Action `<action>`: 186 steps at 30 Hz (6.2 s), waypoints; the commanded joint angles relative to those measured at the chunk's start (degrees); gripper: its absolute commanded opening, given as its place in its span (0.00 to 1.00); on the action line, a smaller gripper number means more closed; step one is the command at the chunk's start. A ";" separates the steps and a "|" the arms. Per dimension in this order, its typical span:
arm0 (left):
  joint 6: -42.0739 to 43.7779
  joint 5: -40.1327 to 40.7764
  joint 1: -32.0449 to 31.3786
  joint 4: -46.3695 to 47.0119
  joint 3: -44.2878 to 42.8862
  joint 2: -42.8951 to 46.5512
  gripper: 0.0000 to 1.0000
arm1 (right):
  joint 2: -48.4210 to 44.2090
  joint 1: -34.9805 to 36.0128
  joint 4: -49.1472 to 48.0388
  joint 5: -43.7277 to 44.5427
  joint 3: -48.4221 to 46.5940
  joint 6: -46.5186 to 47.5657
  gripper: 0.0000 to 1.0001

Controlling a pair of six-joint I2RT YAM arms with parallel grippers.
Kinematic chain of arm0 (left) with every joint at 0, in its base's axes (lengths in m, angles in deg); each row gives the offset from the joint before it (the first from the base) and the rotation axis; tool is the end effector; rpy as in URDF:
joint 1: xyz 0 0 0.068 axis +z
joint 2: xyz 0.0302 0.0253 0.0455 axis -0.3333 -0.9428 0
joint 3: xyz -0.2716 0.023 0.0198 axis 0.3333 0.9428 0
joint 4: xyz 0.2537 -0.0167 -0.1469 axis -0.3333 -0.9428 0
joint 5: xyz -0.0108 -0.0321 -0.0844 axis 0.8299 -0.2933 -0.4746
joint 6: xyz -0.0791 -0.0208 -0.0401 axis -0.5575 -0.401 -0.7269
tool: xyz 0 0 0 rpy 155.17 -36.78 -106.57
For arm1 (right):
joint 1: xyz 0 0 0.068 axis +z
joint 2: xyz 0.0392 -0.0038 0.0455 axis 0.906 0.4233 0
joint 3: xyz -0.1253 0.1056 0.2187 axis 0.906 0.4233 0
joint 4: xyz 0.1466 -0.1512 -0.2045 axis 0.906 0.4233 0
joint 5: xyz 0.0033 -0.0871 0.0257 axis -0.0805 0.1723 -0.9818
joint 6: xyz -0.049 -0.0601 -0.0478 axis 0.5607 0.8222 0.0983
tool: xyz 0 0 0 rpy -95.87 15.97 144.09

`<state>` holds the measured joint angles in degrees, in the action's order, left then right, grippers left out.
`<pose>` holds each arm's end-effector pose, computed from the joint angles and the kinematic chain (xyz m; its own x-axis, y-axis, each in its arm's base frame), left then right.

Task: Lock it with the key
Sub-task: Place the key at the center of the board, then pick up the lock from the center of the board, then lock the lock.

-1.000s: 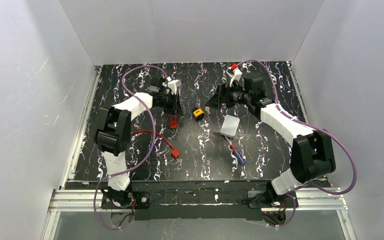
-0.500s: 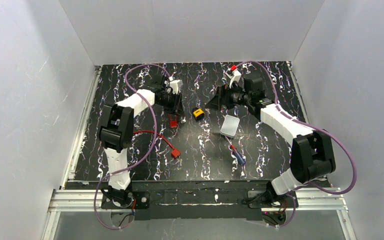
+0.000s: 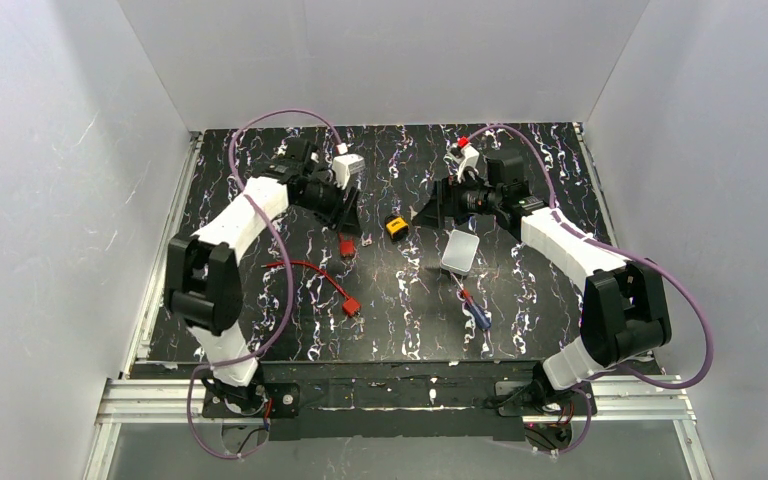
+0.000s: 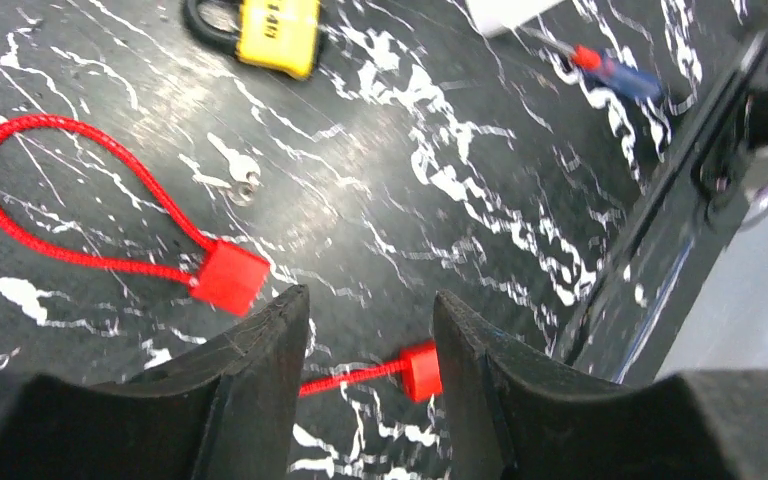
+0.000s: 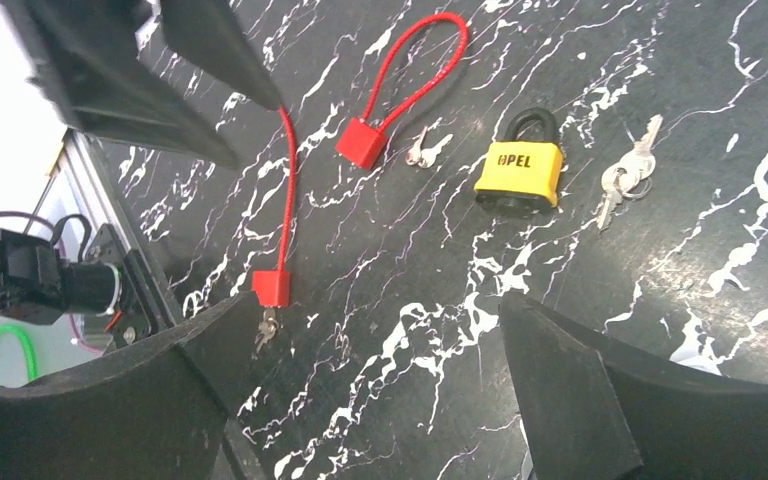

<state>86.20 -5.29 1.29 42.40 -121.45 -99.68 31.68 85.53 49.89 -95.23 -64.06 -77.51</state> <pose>0.4074 -0.1885 0.2135 -0.6478 0.3618 -0.6705 0.7265 0.5584 -0.4006 0.3656 0.1889 0.2450 -0.6080 -0.0351 -0.7932 -0.6510 0.5938 0.4728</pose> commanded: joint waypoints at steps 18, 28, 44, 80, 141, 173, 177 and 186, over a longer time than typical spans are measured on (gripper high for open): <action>70.21 8.06 0.96 -21.83 20.11 15.15 0.47 | -2.65 -0.36 -2.41 -6.86 2.51 0.39 0.98; 77.48 12.67 -4.89 -16.64 17.97 8.06 0.46 | -2.12 -0.35 -3.28 -6.78 3.11 0.84 1.00; 75.38 18.69 -15.75 -8.91 23.22 7.65 0.04 | 0.00 -0.36 -6.14 -7.56 5.05 -2.18 1.00; 61.56 23.27 -27.06 -13.39 14.25 34.53 0.00 | 6.78 20.15 -24.14 -27.28 10.27 -14.25 0.80; 38.97 -10.47 13.52 -17.74 12.84 41.78 0.68 | -10.14 15.24 9.98 -16.47 -4.51 23.48 0.01; 47.01 -3.59 11.44 -11.46 18.98 39.78 0.35 | -10.83 16.60 14.27 -19.58 -6.08 25.71 0.01; 45.45 -4.05 10.93 -11.54 19.24 39.49 0.20 | -10.53 16.65 14.31 -19.63 -6.42 25.88 0.01; 13.24 -20.71 9.94 -0.10 16.93 40.13 0.00 | -8.58 16.93 5.35 -16.37 -5.10 19.59 0.01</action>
<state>119.97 -14.34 11.83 32.65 -102.58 -60.51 22.50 101.97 64.14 -112.58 -67.40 -53.51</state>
